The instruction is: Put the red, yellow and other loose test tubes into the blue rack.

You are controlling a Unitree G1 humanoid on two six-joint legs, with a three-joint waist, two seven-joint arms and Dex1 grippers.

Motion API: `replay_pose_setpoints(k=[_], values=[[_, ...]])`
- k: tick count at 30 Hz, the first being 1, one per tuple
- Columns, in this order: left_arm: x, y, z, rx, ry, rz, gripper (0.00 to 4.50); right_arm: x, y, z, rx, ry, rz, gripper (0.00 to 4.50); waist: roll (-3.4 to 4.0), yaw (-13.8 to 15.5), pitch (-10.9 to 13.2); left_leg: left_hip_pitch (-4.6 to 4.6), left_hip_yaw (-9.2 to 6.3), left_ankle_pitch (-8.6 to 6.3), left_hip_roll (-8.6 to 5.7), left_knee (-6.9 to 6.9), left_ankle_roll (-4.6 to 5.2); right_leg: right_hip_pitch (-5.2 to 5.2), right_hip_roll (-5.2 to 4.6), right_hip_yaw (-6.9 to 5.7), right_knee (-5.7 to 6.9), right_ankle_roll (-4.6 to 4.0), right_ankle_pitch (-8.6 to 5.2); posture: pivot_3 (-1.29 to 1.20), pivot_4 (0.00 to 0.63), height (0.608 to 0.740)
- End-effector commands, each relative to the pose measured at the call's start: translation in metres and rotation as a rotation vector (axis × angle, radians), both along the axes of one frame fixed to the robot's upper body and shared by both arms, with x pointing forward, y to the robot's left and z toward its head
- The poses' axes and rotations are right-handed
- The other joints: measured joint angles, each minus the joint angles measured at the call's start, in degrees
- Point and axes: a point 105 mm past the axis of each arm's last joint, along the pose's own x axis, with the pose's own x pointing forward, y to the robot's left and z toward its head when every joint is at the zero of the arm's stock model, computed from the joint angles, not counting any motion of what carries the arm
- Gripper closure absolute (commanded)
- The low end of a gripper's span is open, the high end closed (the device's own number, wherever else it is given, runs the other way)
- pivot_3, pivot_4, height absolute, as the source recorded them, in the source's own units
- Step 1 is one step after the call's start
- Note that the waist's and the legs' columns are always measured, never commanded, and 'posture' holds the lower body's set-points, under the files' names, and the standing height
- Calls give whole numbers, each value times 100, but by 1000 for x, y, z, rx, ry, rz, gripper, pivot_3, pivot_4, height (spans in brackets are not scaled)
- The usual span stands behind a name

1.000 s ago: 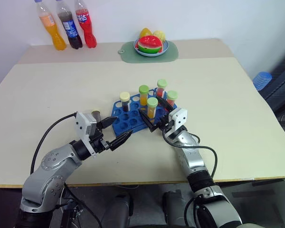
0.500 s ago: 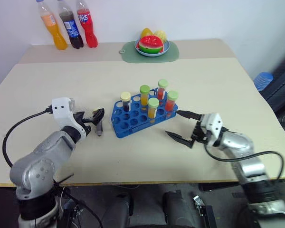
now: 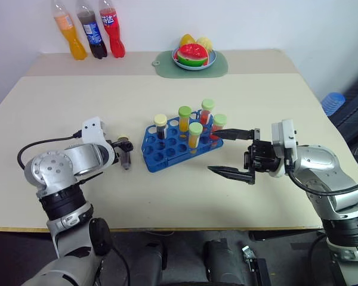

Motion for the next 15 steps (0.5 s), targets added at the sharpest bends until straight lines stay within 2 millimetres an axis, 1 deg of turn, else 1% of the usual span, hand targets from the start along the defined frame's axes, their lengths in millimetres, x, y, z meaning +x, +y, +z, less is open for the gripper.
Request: replay_pose_setpoints(k=[1, 4, 8, 9, 10, 12, 15], values=[[4, 13, -12, 19, 100, 74, 0, -2, -1, 9, 10, -46, -19, 79, 2, 6, -1, 0, 0, 0, -1, 0, 0, 0, 0, 0, 2, 0, 0, 0, 150, 740], [7, 7, -14, 31, 125, 57, 861, -4, -2, 4, 4, -42, -29, 0, 9, -9, -6, 6, 0, 1, 0, -2, -2, 2, 0, 0, 5, 0, 1, 0, 150, 740], [8, 5, -19, 20, 151, 58, 2836, -5, -2, 3, 4, -41, -41, 0, 10, -6, -7, 6, 1, 3, -1, 0, -4, 3, -2, 1, 6, 1, 1, 0, 150, 740], [8, 5, -19, 19, 153, 59, 3277, -4, -3, 2, 4, -41, -43, 0, 10, 1, -8, 6, 0, 3, -1, 0, -4, 4, -2, 1, 5, 1, 1, 0, 150, 740], [8, 4, -19, 16, 151, 57, 3571, -3, -3, 2, 4, -40, -46, 0, 10, 4, -8, 6, 0, 3, -1, 0, -5, 4, -2, 0, 5, 1, 1, 0, 150, 740], [7, 3, -17, 10, 135, 52, 3571, -2, -3, 1, 3, -40, -50, 0, 10, 4, -8, 6, 0, 3, -1, 0, -5, 4, -2, 0, 5, 1, 1, 0, 150, 740], [6, 6, -3, -5, 53, 59, 3571, 0, -2, -1, 3, -38, -53, 0, 7, -10, -6, 6, 0, 3, 0, 0, -6, 3, -2, 1, 5, 1, 1, 0, 150, 740]])
